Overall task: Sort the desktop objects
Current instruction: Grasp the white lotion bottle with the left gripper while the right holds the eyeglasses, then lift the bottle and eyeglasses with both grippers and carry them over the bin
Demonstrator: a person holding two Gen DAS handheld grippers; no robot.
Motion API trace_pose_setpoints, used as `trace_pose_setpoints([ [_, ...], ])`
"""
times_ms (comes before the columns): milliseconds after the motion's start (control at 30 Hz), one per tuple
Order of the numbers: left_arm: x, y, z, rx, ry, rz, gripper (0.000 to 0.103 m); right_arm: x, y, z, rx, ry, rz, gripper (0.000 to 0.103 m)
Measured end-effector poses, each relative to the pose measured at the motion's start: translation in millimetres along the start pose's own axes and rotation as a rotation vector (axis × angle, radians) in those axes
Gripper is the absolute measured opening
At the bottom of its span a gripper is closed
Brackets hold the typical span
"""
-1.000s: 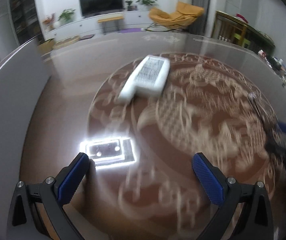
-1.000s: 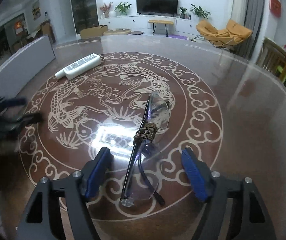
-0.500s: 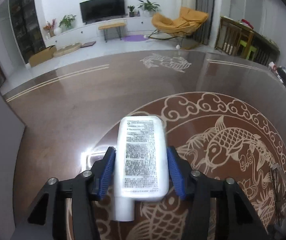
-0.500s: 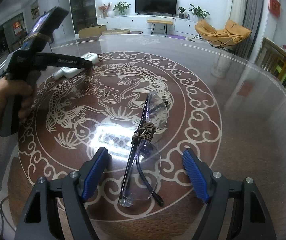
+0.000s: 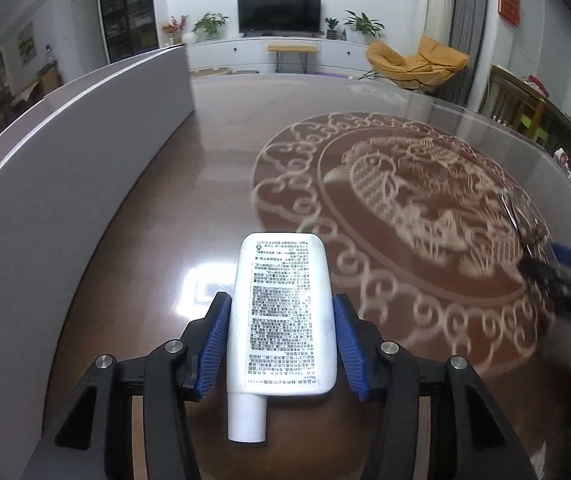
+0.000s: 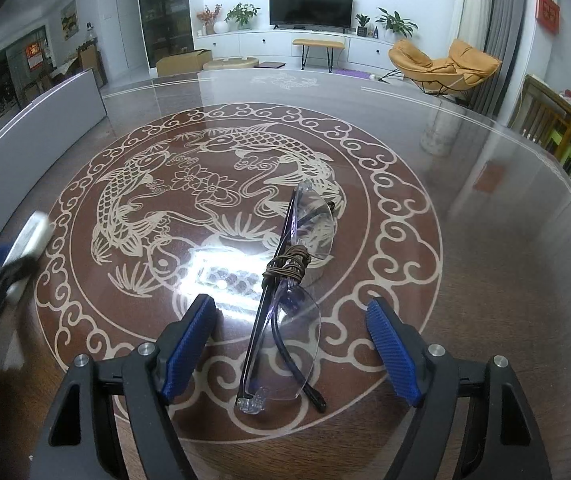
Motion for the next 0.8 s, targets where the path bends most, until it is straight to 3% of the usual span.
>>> trace_pose_setpoints([
  [67, -1, 5, -3, -0.001, 0.003, -0.007, 0.068, 0, 0, 0, 0.001, 0.004, 0.001, 0.08],
  [100, -3, 3, -2, -0.006, 0.006, -0.018, 0.086, 0, 0, 0, 0.0, 0.003, 0.0, 0.081],
  [133, -6, 2, -1, -0.011, 0.002, -0.036, 0.096, 0, 1, 1, -0.004, 0.005, 0.0, 0.085],
  [200, -11, 0, -2, -0.015, -0.005, -0.06, 0.103, -1, 0, 2, -0.009, 0.014, -0.005, 0.087],
  [367, -16, -4, -3, -0.011, 0.003, -0.066, 0.103, -2, 1, 2, -0.009, 0.056, -0.004, 0.096],
  [800, -18, -5, -4, -0.01, 0.004, -0.064, 0.103, -4, 2, 2, -0.011, 0.076, -0.004, 0.098],
])
Point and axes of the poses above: each gripper's, at about its wrist camera, not at the fingertips, and x roughly against the way its jaws point, z to its right, y to its underside, the point moved 6 cm from there along -x, roughly the way its jaws point, and after that the axes turned 14 degrees about -z, right-handed, at the moved point
